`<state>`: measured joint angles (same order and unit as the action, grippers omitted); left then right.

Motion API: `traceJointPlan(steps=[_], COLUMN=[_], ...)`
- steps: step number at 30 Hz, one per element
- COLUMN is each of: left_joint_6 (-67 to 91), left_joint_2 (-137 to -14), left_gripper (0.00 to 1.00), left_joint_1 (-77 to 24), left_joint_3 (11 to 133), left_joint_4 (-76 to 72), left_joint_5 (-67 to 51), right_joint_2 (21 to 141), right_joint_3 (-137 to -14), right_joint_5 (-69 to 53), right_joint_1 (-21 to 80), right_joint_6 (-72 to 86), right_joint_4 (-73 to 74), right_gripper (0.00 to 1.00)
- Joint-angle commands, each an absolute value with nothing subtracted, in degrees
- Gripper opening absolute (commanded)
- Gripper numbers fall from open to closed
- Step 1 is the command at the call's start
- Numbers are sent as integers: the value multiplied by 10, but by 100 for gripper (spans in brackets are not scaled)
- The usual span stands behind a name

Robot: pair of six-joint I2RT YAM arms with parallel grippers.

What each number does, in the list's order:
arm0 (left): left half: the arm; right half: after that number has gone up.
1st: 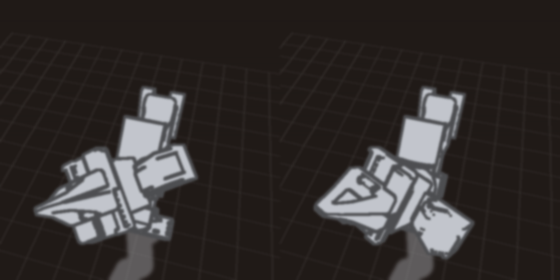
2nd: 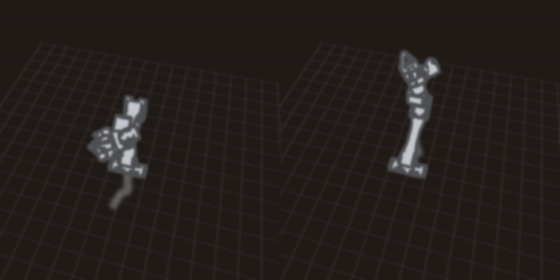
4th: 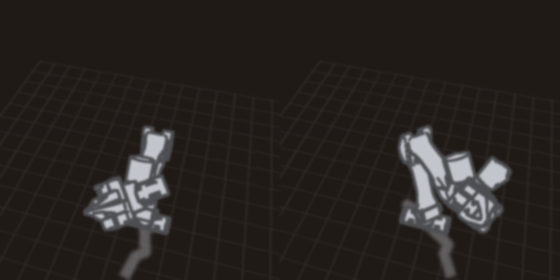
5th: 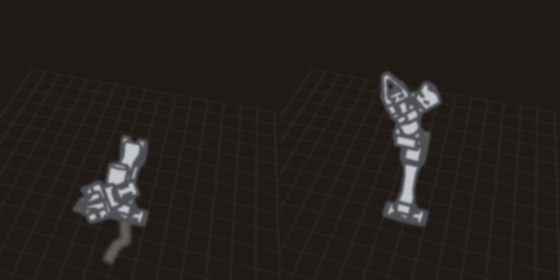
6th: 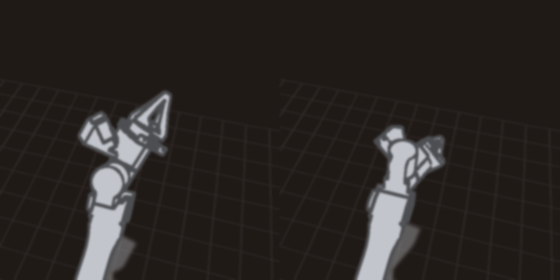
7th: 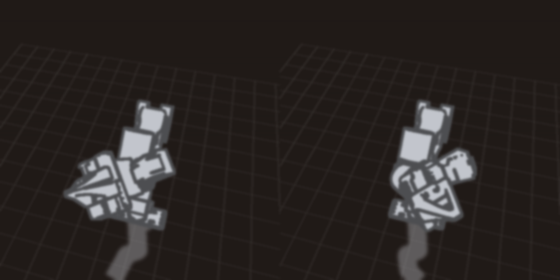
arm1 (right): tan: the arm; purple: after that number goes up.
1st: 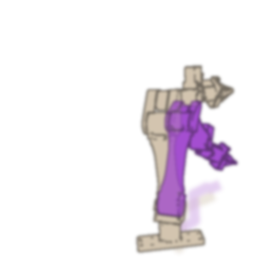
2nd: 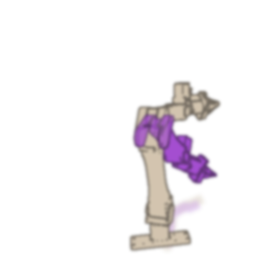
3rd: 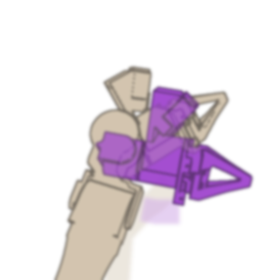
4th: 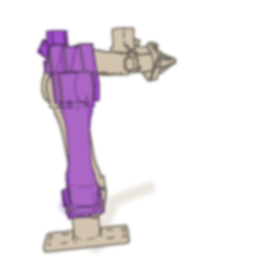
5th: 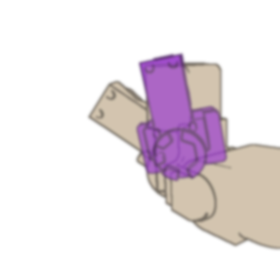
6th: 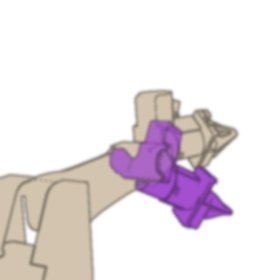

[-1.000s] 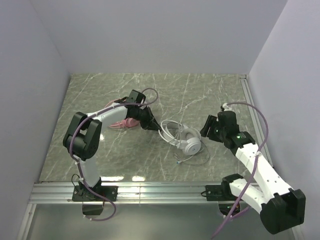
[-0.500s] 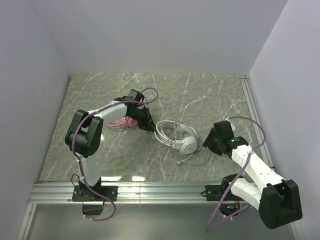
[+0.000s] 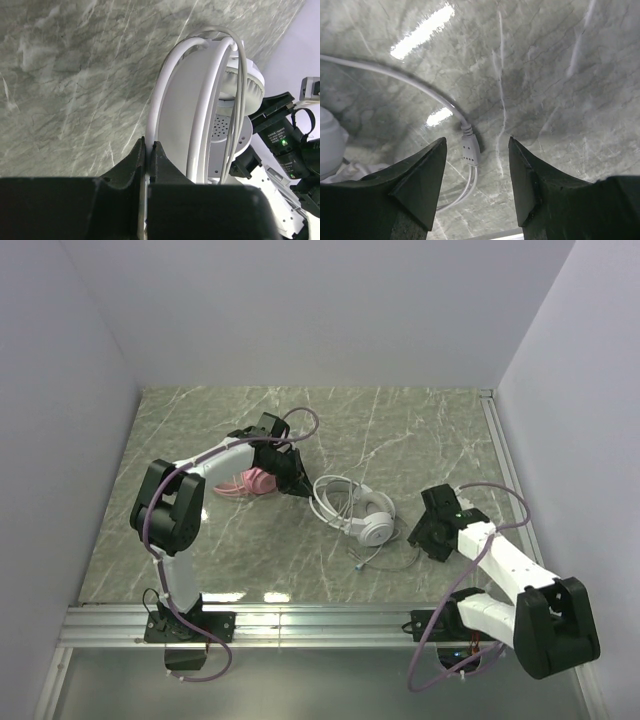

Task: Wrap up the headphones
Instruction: Wrap the headphone cable with the right arm

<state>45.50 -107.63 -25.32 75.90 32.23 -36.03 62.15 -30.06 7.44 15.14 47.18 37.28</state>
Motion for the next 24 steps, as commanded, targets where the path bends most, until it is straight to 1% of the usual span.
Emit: traceJointPlan(steps=[1,5,6,8,9,11,13,17,18,24], left_joint_6=[428,423,422,419,416,411,404,392,386,373], left_joint_2=[-1072,-1072,-1073,-1068,-1067,-1067,-1065,-1068,-1070,-1079], left_gripper=[1,0,1,0,0,0,1,0,1,1], left_joint_1=[-250,-250,-250,-251,-251,-252,-257,-272,-276,-296], left_joint_3=[784,781,778,774,771,771,772,786,799,832], left_joint_4=[313,307,305,300,298,300,301,315,334,363], left_joint_5=[-343,-352,-353,-351,-350,-346,-342,-314,-286,-246], right_joint_2=[635,658,662,678,685,699,706,711,709,675], right_joint_3=[-301,-300,-298,-304,-315,-331,-358,-406,-426,-501], right_joint_5=[76,66,64,68,68,73,73,84,85,75], right_joint_1=[160,172,173,173,172,171,166,150,146,140], right_joint_6=[490,500,501,494,490,475,463,425,418,368], right_joint_4=[364,346,335,329,327,328,332,346,355,373], right_gripper=[60,54,51,42,33,22,15,11,7,7])
